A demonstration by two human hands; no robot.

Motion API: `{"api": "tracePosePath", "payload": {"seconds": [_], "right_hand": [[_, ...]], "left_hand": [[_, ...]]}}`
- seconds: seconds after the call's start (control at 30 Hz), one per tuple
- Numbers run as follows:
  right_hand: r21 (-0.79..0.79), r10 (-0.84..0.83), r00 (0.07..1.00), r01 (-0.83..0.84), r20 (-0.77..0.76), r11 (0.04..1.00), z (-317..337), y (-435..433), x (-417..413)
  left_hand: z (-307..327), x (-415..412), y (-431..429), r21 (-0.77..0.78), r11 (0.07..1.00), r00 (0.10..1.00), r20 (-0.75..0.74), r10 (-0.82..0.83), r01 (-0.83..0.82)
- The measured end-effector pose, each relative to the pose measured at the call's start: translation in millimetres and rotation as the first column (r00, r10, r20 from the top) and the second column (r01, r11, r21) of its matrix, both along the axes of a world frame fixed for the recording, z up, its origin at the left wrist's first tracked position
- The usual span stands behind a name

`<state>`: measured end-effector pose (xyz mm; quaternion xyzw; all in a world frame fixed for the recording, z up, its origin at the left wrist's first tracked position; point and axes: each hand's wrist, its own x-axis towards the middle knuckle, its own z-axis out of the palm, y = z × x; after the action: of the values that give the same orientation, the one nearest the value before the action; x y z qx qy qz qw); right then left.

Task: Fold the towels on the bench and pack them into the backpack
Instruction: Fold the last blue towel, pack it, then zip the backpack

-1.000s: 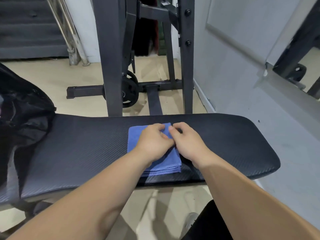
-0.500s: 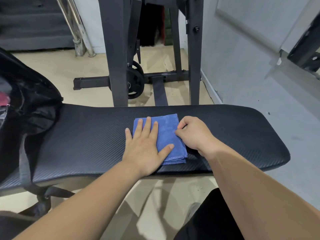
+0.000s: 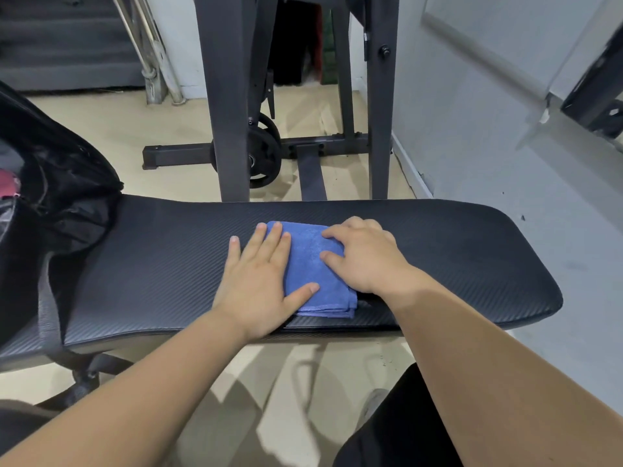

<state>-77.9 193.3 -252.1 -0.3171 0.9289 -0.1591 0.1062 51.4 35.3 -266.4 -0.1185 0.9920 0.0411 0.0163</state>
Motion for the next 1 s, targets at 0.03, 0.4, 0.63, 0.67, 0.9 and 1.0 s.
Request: {"api": "tracePosePath", "payload": {"seconds": [0.03,0.4,0.63,0.67,0.9,1.0], "right_hand": [[0.007,-0.016,1.000,0.016,0.003,1.000,3,0,1],[-0.109,0.187,0.894,-0.156,0.408,0.982,40,8,41],[-0.255,0.093,0.983,-0.050,0.157,0.966,20,-12,19],[-0.220,0.129,0.977,-0.090,0.168,0.971,20,-16,18],[0.011,0.258,0.936,-0.269,0.240,0.963,14,-43,6],[0.094,0.234,0.943,-0.261,0.236,0.961,21,-49,2]], "left_hand": [[4,5,-7,0.016,1.000,0.999,-0.025,0.021,-0.021],[19,56,-75,0.247,0.958,0.989,0.057,0.135,-0.145],[20,44,-84,0.414,0.888,0.980,0.074,0.186,-0.200],[21,43,-86,0.438,0.876,0.979,0.083,0.186,-0.203],[25,37,-88,0.499,0.835,0.973,0.106,0.204,-0.230],[24,32,-89,0.581,0.764,0.958,0.130,0.254,-0.281]]}}
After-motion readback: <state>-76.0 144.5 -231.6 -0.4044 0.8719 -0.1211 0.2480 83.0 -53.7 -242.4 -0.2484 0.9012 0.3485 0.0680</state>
